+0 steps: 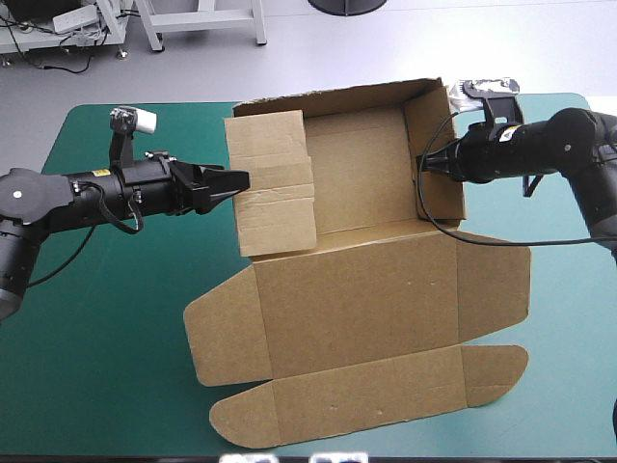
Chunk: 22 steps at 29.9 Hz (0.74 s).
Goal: Fold the box
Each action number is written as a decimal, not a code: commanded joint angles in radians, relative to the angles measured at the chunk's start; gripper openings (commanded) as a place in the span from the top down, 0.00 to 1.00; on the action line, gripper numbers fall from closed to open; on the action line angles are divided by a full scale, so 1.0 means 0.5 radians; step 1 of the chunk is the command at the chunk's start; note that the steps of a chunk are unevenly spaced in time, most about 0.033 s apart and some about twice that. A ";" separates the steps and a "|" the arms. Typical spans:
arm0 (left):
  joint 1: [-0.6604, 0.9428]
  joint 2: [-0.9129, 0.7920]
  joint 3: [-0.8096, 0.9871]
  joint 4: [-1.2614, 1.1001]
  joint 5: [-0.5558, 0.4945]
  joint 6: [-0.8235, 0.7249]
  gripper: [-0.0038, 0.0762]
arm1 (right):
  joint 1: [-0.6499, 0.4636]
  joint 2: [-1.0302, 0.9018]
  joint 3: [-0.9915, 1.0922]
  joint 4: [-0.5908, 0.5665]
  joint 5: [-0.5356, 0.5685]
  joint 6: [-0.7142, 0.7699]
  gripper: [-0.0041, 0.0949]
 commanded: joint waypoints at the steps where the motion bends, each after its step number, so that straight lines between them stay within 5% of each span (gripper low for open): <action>1: -0.010 -0.053 -0.066 -0.086 -0.116 -0.050 0.34 | 0.004 -0.067 -0.056 0.147 -0.133 0.039 0.98; 7: -0.150 -0.053 -0.066 0.058 -0.390 -0.149 0.34 | 0.022 -0.067 -0.056 0.186 -0.187 0.074 0.96; 14: -0.474 -0.028 -0.066 0.545 -0.829 -0.491 0.39 | 0.203 -0.067 -0.060 -0.027 -0.282 0.232 0.96; 22: -0.608 0.032 -0.069 1.261 -0.903 -1.090 0.42 | 0.414 -0.037 -0.060 -0.286 -0.346 0.459 0.96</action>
